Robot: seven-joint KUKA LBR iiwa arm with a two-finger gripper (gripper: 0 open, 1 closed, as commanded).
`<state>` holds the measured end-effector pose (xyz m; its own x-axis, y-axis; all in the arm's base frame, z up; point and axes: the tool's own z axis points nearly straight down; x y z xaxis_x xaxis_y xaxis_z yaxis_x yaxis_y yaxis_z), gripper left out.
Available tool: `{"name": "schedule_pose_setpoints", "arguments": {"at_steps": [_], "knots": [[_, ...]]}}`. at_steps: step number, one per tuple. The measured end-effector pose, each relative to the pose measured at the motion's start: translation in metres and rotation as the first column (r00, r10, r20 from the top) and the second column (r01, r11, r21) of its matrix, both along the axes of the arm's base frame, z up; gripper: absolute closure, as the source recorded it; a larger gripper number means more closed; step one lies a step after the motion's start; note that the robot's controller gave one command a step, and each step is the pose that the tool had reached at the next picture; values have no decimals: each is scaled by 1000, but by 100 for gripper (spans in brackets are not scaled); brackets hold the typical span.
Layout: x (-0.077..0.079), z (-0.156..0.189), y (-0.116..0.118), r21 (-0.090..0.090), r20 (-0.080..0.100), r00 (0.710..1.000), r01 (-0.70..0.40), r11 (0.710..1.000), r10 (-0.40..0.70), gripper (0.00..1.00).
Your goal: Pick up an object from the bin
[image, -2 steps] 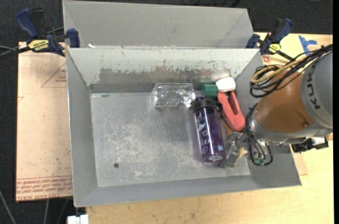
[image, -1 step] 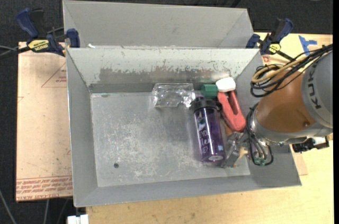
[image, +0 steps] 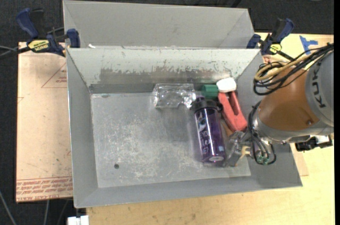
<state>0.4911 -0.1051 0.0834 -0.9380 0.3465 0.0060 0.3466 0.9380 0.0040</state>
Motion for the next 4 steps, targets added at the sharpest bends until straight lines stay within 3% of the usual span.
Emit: {"name": "schedule_pose_setpoints", "arguments": {"at_steps": [2,4], "knots": [[-1,24,0,1,-4,1000,-1,1000,1,100],[1,47,0,-1,4,1000,-1,1000,1,100]]}}
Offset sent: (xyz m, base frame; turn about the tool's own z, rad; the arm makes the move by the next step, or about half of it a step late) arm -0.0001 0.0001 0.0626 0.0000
